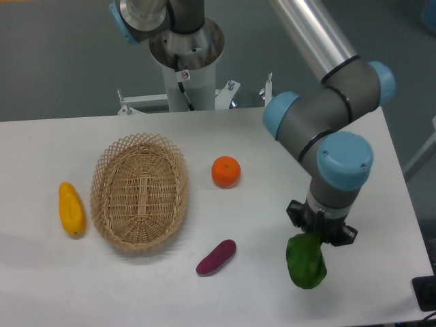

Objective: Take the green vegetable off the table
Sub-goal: 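Lift the grasped bok choy up off the table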

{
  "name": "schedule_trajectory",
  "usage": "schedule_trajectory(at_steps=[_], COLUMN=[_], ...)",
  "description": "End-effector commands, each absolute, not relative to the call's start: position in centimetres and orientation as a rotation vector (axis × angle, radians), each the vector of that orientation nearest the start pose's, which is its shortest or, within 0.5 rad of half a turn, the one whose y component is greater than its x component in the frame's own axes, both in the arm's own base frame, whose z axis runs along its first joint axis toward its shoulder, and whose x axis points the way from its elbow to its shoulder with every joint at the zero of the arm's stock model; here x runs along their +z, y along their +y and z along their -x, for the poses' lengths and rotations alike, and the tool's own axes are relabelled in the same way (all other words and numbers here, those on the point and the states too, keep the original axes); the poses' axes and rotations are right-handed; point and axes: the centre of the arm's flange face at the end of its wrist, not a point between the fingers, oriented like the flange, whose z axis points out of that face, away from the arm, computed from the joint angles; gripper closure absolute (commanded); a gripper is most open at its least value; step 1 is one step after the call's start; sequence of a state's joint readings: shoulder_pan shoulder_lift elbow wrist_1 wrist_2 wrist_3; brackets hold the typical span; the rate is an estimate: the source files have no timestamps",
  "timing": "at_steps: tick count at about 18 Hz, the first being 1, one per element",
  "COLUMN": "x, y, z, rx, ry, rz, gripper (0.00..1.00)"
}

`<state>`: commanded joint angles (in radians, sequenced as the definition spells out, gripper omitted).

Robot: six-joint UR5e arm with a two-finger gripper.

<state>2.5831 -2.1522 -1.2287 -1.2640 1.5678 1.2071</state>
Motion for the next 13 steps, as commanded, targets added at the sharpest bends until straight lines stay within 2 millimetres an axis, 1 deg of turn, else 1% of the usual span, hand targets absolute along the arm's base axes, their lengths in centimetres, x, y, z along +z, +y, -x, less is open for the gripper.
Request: schedule_trajectory(at_steps=[3, 6, 10, 13], x=[33.5, 34.0, 34.0, 34.0], y=[49.5, 48.9, 48.8, 48.8], z=[54.3, 55.0, 55.1, 55.1], rx=[0.106, 0.114, 0.111, 0.109], ry=[0.335, 0.387, 0.430, 0.430], rz=[3.094, 3.081, 3.081, 3.082], gripper=[0.87, 0.87, 0.87, 0.87])
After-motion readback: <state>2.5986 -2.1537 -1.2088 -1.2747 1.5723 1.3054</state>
